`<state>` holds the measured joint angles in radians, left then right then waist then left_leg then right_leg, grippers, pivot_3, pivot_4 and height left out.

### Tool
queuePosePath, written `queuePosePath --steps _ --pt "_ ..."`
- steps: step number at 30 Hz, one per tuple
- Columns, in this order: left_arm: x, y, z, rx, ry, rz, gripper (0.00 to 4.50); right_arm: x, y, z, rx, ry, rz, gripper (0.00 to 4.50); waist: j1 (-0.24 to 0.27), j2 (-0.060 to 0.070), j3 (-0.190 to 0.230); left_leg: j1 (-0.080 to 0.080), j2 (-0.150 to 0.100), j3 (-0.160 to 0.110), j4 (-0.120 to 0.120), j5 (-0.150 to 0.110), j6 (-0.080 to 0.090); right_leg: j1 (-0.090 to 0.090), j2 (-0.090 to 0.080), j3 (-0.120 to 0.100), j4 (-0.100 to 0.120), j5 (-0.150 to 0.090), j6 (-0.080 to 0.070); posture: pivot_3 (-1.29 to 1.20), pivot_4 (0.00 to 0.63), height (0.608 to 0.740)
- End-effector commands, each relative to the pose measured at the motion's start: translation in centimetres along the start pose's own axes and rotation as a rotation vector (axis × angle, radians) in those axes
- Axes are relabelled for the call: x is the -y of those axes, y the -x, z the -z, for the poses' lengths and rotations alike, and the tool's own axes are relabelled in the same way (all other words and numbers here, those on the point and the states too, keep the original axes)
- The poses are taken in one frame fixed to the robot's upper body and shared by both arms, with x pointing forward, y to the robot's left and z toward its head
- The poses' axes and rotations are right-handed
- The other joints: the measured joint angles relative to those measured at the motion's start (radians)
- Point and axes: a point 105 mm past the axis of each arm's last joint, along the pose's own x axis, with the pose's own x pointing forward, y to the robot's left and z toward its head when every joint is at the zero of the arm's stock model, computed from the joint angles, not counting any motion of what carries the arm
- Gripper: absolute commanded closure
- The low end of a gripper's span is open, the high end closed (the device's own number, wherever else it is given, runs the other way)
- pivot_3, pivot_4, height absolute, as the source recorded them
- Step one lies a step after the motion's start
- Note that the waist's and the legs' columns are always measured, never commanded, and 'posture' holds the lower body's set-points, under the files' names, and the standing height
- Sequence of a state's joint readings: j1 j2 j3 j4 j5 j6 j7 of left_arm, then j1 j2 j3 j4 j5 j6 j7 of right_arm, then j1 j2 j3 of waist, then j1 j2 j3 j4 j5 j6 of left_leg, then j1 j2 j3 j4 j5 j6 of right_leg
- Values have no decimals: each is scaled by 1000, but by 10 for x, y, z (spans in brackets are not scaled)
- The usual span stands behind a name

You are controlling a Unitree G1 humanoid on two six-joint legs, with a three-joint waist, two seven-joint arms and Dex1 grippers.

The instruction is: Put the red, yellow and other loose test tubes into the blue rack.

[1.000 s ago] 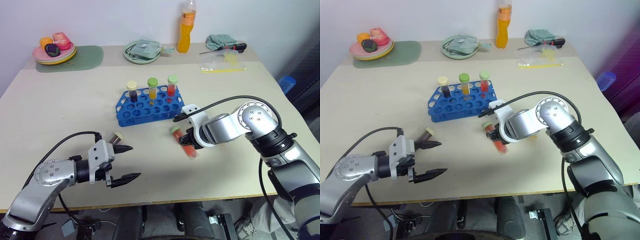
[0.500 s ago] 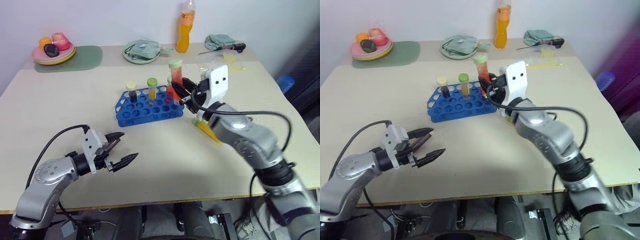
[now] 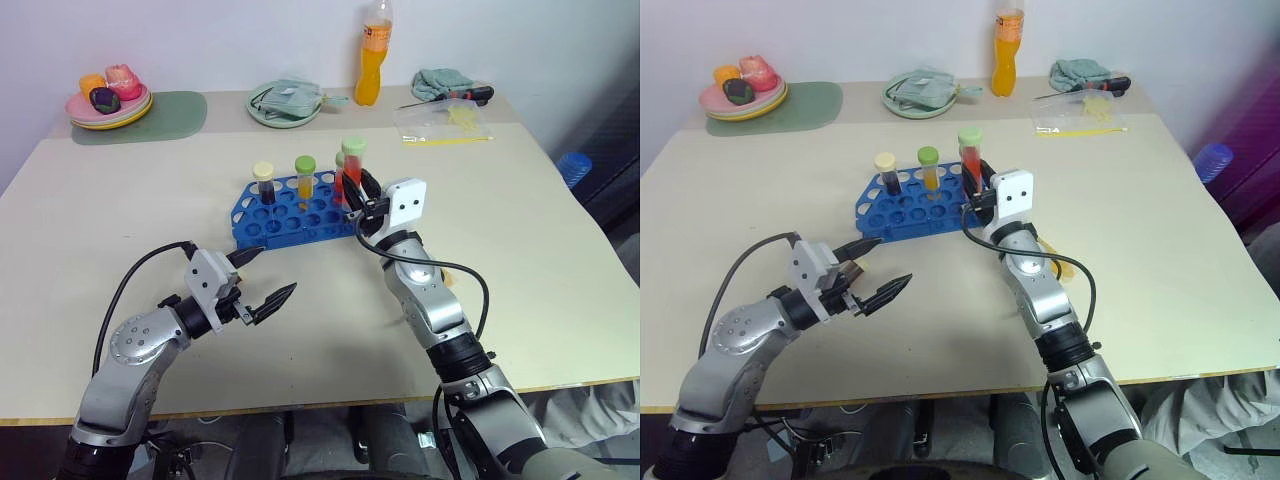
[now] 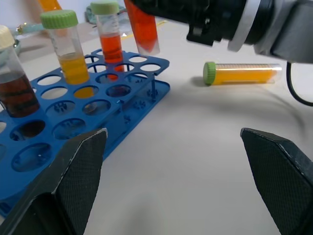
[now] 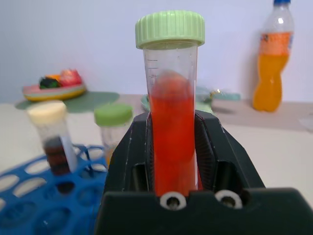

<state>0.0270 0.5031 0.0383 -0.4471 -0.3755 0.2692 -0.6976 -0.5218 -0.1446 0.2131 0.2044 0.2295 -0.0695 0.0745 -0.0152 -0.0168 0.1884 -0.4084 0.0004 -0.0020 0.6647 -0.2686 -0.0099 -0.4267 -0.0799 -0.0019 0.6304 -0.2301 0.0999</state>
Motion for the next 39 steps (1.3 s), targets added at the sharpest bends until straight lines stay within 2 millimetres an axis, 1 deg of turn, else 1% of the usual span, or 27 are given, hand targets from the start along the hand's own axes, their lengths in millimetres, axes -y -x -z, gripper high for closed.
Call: queuePosePath --steps 1,14,20,29,36,38,39 --pt "1 3 -11 32 -33 7 0 4 -4 -11 50 2 16 3816 0 0 0 0 0 0 0 0 0 0 0 0 0 0 0 0 150 740" --pt "1 1 -13 41 -35 7 0 4 -9 4 29 9 24 3816 -1 0 0 0 -1 0 0 0 0 0 0 0 0 0 0 0 150 740" --pt "2 1 -14 43 -37 11 0 3 -5 13 29 -3 30 3816 -2 0 0 1 -1 0 0 0 0 0 0 0 1 0 0 0 150 740" --pt "1 2 -15 41 -41 14 0 4 6 26 21 -20 42 3816 -1 0 0 1 -1 0 0 0 -1 1 0 0 1 0 0 0 150 740" --pt "0 2 -16 40 -43 17 0 1 5 30 22 -34 39 3816 0 0 0 1 -1 0 0 0 -1 1 0 0 1 0 0 0 150 740" --pt "0 2 -17 40 -43 19 0 1 5 28 31 -40 34 2788 -1 0 0 1 -1 0 0 0 -1 1 0 0 1 0 0 0 150 740" --pt "0 2 -17 40 -42 19 0 1 5 25 42 -29 35 2427 -1 1 0 1 -1 0 0 0 -1 1 0 0 1 0 0 0 150 740"
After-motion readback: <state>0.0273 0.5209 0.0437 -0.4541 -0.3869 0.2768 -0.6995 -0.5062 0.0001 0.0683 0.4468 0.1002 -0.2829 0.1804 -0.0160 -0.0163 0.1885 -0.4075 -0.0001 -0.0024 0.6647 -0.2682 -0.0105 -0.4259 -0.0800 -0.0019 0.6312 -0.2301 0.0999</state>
